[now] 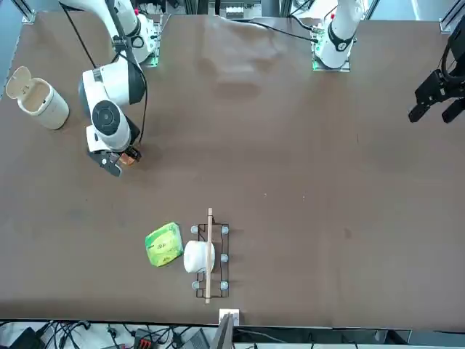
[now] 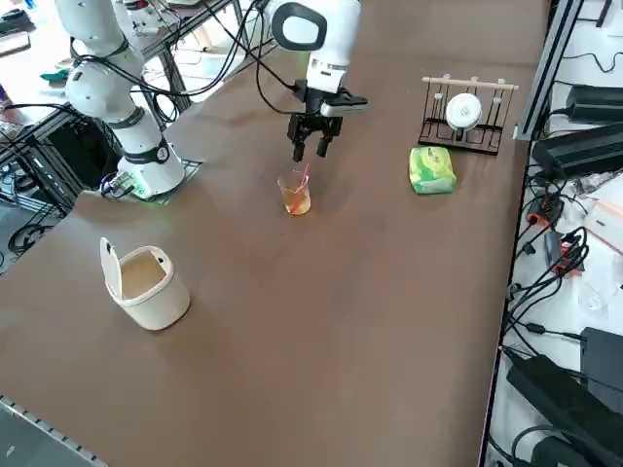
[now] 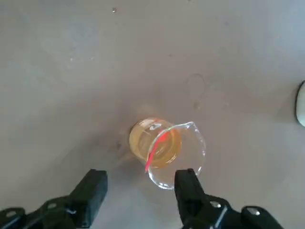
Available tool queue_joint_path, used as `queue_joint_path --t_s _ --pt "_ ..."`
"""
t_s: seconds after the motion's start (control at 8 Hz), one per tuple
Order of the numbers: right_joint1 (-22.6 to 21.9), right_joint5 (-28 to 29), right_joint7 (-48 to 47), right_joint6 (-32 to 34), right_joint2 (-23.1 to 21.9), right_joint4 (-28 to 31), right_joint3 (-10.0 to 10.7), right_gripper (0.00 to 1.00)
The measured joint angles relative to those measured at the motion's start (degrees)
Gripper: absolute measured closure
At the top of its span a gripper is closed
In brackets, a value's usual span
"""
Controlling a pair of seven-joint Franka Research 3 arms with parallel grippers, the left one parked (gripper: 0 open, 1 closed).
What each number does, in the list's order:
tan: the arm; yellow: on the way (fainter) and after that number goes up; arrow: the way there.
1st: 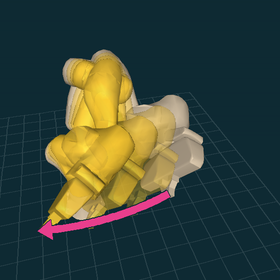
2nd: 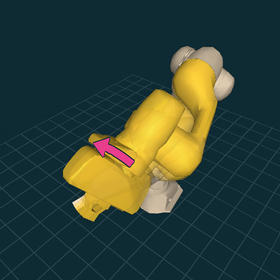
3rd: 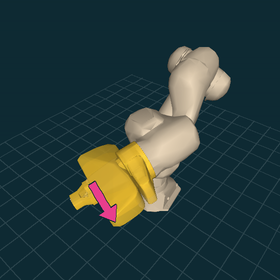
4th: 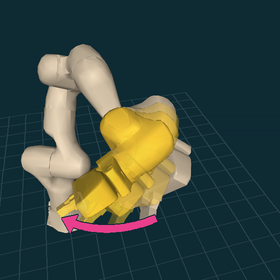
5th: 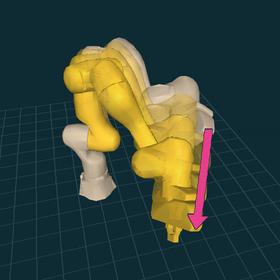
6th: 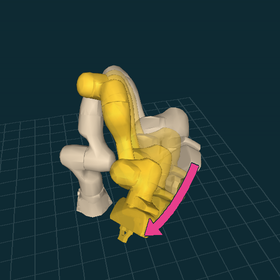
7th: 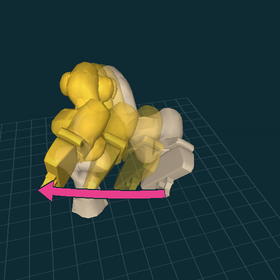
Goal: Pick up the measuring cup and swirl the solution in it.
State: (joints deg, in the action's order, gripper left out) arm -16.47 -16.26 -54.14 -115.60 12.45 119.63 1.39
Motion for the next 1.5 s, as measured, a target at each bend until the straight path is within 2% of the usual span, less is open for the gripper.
queue_joint_path --t_s 0.25,0.75,1.12,1.5 --pt "1.09 0.00 0.00 -0.37 0.22 0.15 0.15 0.24" --pt "1.40 0.00 -2.24 -1.85 2.19 0.20 0.14 0.28" --pt "1.42 0.00 -2.45 -1.88 2.43 0.20 0.14 0.39" --pt "1.42 0.00 -2.47 -1.17 2.33 0.20 0.15 0.45"
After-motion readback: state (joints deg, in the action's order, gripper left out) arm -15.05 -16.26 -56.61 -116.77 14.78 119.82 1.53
